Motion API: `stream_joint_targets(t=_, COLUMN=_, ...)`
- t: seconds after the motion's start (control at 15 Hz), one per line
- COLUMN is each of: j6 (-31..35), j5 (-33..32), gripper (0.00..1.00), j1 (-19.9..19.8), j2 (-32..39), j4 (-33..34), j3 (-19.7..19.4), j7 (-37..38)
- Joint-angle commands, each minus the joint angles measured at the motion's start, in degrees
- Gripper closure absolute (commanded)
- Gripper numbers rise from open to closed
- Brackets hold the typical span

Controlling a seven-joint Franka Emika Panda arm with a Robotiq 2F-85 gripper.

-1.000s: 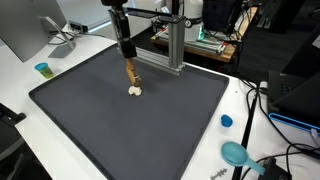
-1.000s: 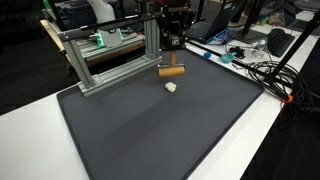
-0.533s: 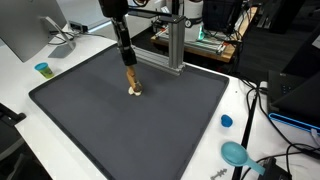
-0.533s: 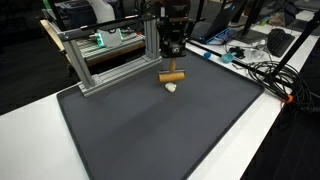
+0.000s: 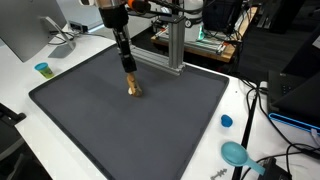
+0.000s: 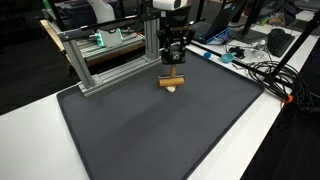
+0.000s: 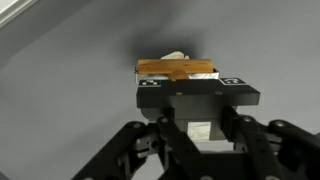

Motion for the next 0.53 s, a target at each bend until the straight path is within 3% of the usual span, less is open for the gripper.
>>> stream_joint_targets(t=0.0, j6=-1.33, j5=-0.17, gripper=0.78, j1=0.86, j2=2.06, j4=1.99, j3=-1.07, j7=0.22)
stream_joint_targets(t=0.2, j6=-1.06, j5=0.00, gripper=0.78, j1=0.87, j2=3.27, j4=2.50, j3=-1.16, j7=-0.06)
stream_joint_targets(t=0.47, j6=-5.99, j5=0.62, gripper=0.78, j1=0.68, j2=5.22, j4=4.22, j3=-0.96, j7=-1.36)
